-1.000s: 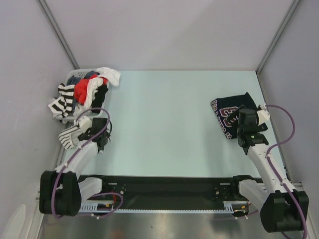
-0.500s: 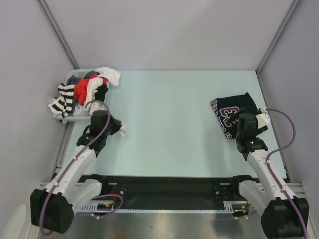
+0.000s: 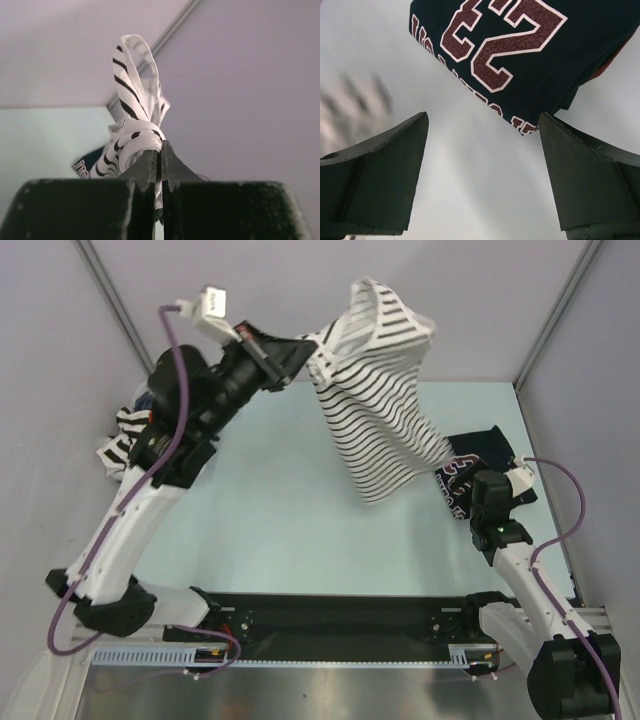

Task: Fold and stack the tank tops

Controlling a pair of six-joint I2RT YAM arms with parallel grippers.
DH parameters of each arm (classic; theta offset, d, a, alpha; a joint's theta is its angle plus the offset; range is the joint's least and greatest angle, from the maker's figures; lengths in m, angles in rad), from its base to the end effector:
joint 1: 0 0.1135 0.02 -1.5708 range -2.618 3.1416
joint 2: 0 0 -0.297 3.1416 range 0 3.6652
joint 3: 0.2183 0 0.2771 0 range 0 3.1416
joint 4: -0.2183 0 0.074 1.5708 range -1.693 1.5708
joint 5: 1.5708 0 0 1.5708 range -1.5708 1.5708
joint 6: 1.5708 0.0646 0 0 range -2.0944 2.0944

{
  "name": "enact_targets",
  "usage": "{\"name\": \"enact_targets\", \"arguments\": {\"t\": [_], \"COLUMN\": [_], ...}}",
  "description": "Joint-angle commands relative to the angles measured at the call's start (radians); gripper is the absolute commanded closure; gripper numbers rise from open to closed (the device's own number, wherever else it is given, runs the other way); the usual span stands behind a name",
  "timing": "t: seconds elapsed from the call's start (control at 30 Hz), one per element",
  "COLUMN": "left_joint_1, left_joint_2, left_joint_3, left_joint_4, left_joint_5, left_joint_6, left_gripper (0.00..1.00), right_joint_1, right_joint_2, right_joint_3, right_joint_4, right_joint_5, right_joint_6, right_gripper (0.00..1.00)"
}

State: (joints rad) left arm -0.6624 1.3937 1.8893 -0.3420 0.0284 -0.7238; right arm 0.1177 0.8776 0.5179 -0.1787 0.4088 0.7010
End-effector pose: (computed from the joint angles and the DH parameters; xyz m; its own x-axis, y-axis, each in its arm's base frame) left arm 0.2465 -0.1946 0.6085 -0.3314 -0.5810 -0.7434 0.5571 0.5153 -0.6512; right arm 0.2205 0.0002 0.2346 -0.2400 0.5676 -0.7876 0.5051 0.7658 0.3980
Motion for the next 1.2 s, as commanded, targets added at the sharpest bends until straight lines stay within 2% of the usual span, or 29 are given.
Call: {"name": "enact_targets", "arguments": {"t": [0.0,0.03,0.07,0.1,0.13,0.2,0.27,0.33,0.47,0.57,0.63,0.73,0.93,1.17], "left_joint_1": [0.032,0.037,0.04,0.041,0.043,0.061,0.076,0.08,0.08,0.08,0.08,0.08,0.08,0.078], "left_joint_2": [-0.138,-0.178,-0.259,-0.295,-0.321,-0.392,-0.445,-0.524,-0.538,-0.464,-0.385,-0.274,0.068,0.344], "left_joint_3": [-0.146,-0.233,-0.418,-0.506,-0.65,-0.754,-0.902,-1.031,-1.075,-1.023,-0.974,-0.864,-0.653,-0.555], "left_joint_4": [0.027,0.072,0.159,0.185,0.192,0.129,0.075,0.101,0.09,0.08,0.121,0.094,-0.009,-0.015], "left_joint_5": [-0.113,-0.128,-0.165,-0.192,-0.226,-0.35,-0.445,-0.475,-0.498,-0.476,-0.403,-0.323,-0.188,-0.136], "left_joint_6": [-0.011,-0.023,-0.034,-0.072,-0.1,-0.162,-0.25,-0.299,-0.27,-0.18,-0.07,0.052,0.214,0.238], "left_gripper": [0.99,0.88,0.74,0.43,0.26,0.01,0.0,0.0,0.0,0.0,0.0,0.0,0.0,0.0], "right_joint_1": [0.01,0.013,0.014,0.014,0.017,0.02,0.022,0.022,0.023,0.023,0.023,0.022,0.022,0.052], "right_joint_2": [-0.008,-0.009,-0.008,-0.006,-0.005,-0.002,0.003,0.006,0.021,0.04,0.044,0.054,0.118,0.219], "right_joint_3": [-0.009,-0.01,-0.015,-0.018,-0.021,-0.027,-0.03,-0.038,-0.036,-0.027,-0.021,-0.013,0.024,0.065], "right_joint_4": [0.076,0.087,0.091,0.1,0.117,0.131,0.146,0.169,0.17,0.165,0.156,0.14,0.076,0.12], "right_joint_5": [-0.027,-0.034,-0.041,-0.065,-0.077,-0.111,-0.136,-0.18,-0.189,-0.182,-0.169,-0.157,-0.148,-0.393], "right_joint_6": [-0.047,-0.055,-0.057,-0.063,-0.07,-0.083,-0.098,-0.112,-0.124,-0.124,-0.124,-0.129,-0.112,-0.184], "right_gripper": [0.05,0.05,0.05,0.05,0.05,0.05,0.06,0.07,0.08,0.08,0.08,0.09,0.19,0.18]}}
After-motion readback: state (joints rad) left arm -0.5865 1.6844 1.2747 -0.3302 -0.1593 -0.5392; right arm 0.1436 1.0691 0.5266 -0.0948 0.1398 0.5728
